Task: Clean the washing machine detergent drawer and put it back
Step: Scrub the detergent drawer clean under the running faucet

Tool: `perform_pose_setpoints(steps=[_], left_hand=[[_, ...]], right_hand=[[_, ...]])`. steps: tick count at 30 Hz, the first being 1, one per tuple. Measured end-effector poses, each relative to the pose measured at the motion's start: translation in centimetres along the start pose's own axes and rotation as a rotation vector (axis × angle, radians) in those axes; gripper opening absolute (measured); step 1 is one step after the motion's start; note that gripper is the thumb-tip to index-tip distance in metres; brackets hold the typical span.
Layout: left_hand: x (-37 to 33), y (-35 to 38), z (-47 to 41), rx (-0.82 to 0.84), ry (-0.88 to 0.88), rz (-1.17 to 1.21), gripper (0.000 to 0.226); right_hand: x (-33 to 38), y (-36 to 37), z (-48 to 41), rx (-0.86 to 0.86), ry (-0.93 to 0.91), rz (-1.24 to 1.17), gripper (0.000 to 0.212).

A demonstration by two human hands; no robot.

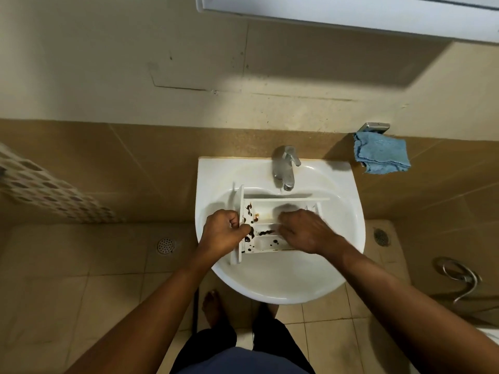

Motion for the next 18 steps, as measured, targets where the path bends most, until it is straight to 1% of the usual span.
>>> perform_pose_setpoints(steps=[2,3,4,6,7,8,10,11,13,15,16,18], left_hand=[[-0.2,0.2,0.2,-0.007,0.015,-0.02,0.036],[-0.3,0.1,0.3,-0.015,0.024,-0.027,0.036],[-0.5,0.1,0.4,-0.025,0.033,-0.026,0.036],[-0.4,-0.1,0.4,-0.054,0.044,-0.034,0.036],[-0.3,-0.3,0.4,-0.069,0.047,-0.039,0.036],[-0.2,-0.4,0.4,-0.082,0.045,-0.038,0.035],[0.1,-0.4,0.3,-0.093,0.03,-0.024,0.034],[0.1,-0.4,0.3,-0.094,0.029,-0.029,0.034],[-0.3,-0.4,0.5,-0.085,0.05,-0.04,0.034],[-0.4,-0.3,0.5,-0.076,0.058,-0.036,0.034],[-0.3,-0.3,0.3,-0.07,0.049,-0.029,0.034],[0.2,-0.3,0.1,-0.064,0.017,-0.007,0.033]], right_hand=[[2.5,0.4,-0.3,0.032,-0.094,-0.08,0.054],[2.7,0.1,-0.3,0.02,-0.105,-0.077,0.057],[1.8,-0.2,-0.1,-0.006,-0.079,-0.052,0.06],[-1.0,-0.9,0.5,-0.068,0.062,0.0,0.068],[-1.5,-0.9,0.5,-0.085,0.102,0.017,0.069],[-1.0,-1.1,0.4,-0.098,0.092,0.003,0.069],[1.8,-0.6,-0.3,-0.065,-0.03,-0.058,0.063],[2.4,-0.2,-0.5,-0.041,-0.06,-0.105,0.058],[0.7,-0.4,-0.4,-0.061,-0.03,-0.135,0.049],[-1.6,-0.6,-0.2,-0.073,0.052,-0.058,0.043],[-1.8,-0.6,-0.2,-0.06,0.081,-0.04,0.043],[0.2,-0.3,-0.7,-0.041,0.033,-0.074,0.054]])
Point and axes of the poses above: each hand's wrist, its own z-axis away from the middle knuckle, its own y-axis out of the palm, x = y × z, the point moved 9 cm from there along -z, towards the middle knuckle, and after that the axes turned 13 degrees about z, right-handed, at the moved point
